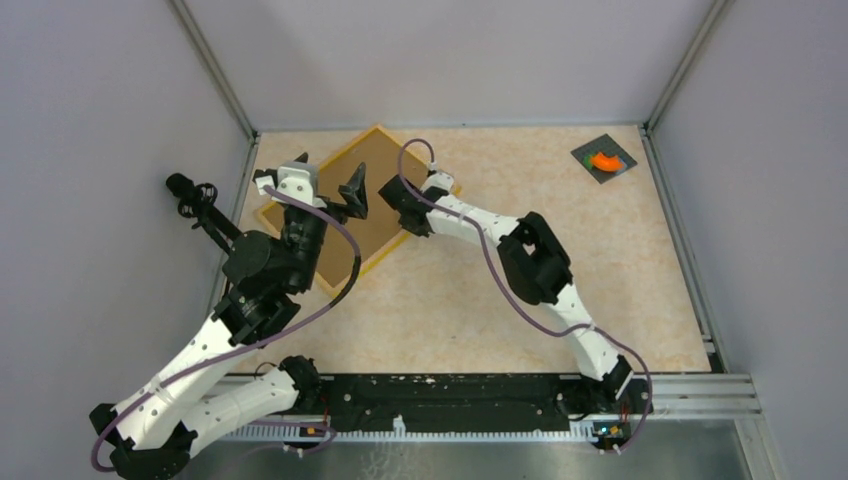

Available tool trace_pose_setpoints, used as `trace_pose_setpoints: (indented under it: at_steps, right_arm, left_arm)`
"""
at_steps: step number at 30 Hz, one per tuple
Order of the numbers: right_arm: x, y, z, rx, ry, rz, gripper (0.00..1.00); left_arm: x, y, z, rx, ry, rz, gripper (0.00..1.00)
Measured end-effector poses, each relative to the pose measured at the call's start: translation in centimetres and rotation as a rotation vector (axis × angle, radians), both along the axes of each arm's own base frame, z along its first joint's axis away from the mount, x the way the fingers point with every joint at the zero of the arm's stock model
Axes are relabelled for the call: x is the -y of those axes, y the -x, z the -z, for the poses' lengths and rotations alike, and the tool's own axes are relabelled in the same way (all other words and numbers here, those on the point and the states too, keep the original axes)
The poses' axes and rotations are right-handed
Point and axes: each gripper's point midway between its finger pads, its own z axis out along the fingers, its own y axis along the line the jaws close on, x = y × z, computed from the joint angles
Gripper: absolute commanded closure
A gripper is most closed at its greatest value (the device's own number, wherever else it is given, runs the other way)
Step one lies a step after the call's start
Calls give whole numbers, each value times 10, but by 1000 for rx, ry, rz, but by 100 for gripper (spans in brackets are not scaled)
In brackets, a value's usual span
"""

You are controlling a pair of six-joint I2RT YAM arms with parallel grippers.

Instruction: Put the photo into the frame

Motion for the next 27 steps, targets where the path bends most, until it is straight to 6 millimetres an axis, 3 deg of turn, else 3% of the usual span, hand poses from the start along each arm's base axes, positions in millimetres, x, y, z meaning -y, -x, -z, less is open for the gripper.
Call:
trace_pose_setpoints:
  at_steps: [4, 13, 15, 17, 21, 25, 27]
  right_arm:
    - [39, 3, 3, -35, 32, -83, 100]
    - [198, -1, 2, -73, 168, -261, 100]
    - [220, -3, 1, -77, 211, -283, 89]
    - [235, -5, 0, -82, 251, -304, 75]
    - [241, 2, -3, -89, 293, -367, 46]
    - [248, 33, -3, -142, 289, -434, 29]
    - [251, 54, -1, -178, 272, -468, 26]
  left_arm:
    - [0, 0, 0, 0, 0, 1, 1]
    - [2, 0, 0, -4, 14, 11, 1]
    - [3, 0, 1, -5, 14, 13, 1]
    - [4, -1, 2, -9, 12, 14, 1]
    - [7, -4, 6, -19, 2, 17, 1]
    - [10, -6, 8, -25, -2, 22, 1]
    - [14, -8, 10, -32, -4, 31, 1]
